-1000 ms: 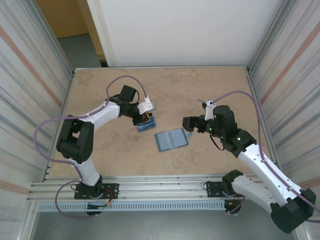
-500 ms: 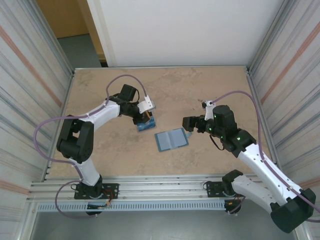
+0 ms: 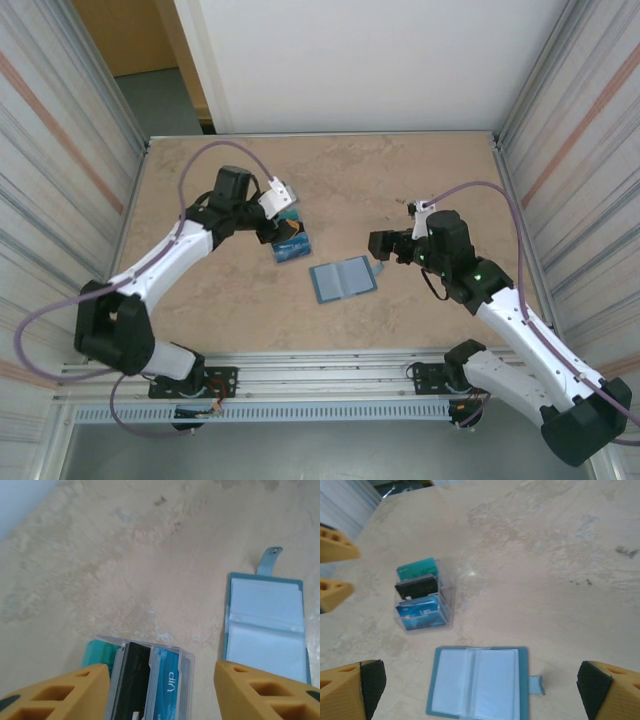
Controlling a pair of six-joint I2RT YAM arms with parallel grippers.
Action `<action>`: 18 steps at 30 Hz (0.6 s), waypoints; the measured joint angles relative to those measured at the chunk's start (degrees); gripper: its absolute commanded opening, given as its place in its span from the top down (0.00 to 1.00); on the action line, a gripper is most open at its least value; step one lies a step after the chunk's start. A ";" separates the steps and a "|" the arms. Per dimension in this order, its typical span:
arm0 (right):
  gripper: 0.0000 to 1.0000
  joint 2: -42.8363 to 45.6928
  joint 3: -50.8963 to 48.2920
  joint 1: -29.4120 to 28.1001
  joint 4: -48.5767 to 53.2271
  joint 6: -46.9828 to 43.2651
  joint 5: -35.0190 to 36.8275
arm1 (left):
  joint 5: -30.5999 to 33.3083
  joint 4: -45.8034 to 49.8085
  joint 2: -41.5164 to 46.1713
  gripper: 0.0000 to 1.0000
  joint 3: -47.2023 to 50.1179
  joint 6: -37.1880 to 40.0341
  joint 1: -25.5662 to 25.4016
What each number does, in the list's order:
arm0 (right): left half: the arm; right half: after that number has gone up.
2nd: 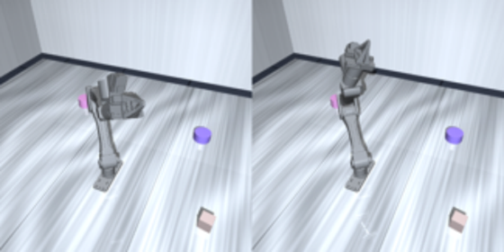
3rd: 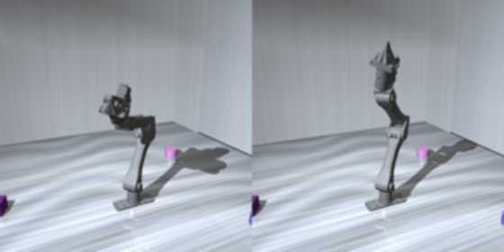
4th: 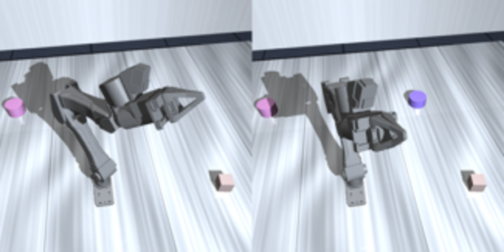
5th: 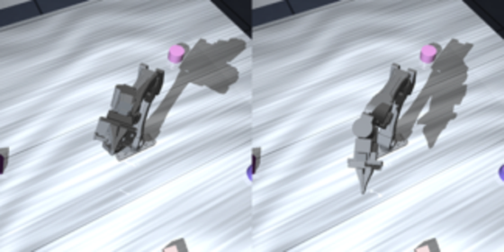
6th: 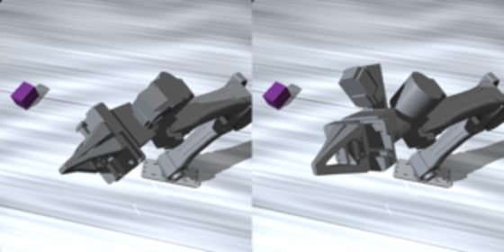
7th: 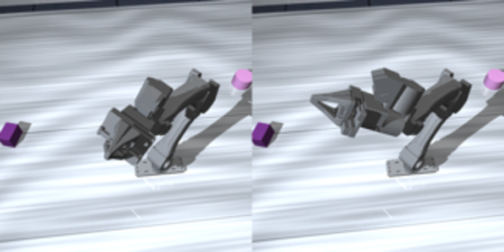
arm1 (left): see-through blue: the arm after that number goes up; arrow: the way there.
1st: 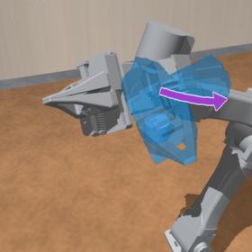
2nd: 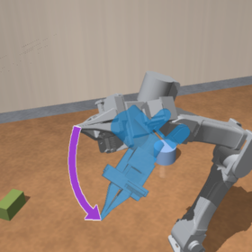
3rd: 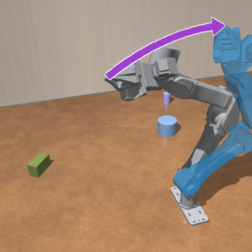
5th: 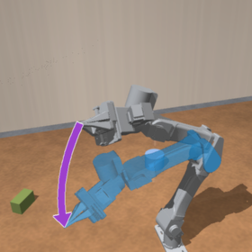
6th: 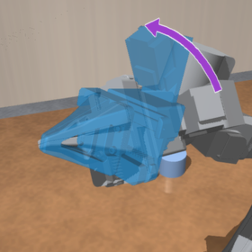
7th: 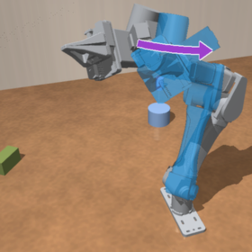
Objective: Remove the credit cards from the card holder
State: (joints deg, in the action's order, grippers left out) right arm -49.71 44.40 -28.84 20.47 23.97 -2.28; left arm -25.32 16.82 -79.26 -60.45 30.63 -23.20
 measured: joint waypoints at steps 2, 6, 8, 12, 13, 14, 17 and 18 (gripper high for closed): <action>0.01 0.46 0.22 0.00 0.66 0.00 1.86 | 2.84 -1.79 3.48 0.18 2.93 -2.86 0.00; 0.01 2.10 0.37 0.00 1.95 0.00 6.29 | 11.96 -4.50 9.70 0.02 8.85 -9.11 0.00; 0.01 2.93 0.39 0.00 2.43 0.00 9.03 | 16.68 -4.92 12.22 0.01 10.99 -11.65 0.00; 0.01 4.04 0.39 0.07 2.99 0.02 14.40 | 25.24 -6.45 16.87 0.01 14.84 -16.31 0.00; 0.01 4.37 0.22 0.07 2.84 0.02 15.63 | 27.12 -7.23 18.01 0.01 16.00 -17.40 0.00; 0.01 4.85 -0.20 0.07 2.49 0.00 16.79 | 28.85 -8.13 19.12 0.01 17.27 -18.47 0.00; 0.01 6.78 -3.13 0.07 0.35 -0.11 19.58 | 33.73 -10.29 21.57 0.01 20.85 -21.62 0.02; 0.01 7.28 -4.17 0.07 -0.02 -0.24 20.57 | 35.19 -10.97 22.08 0.01 21.94 -22.49 0.13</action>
State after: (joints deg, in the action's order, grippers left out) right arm -42.44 40.23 -28.77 20.45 23.73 18.28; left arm 9.87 5.85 -57.19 -38.50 8.14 -23.07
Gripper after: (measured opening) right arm 0.994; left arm 0.986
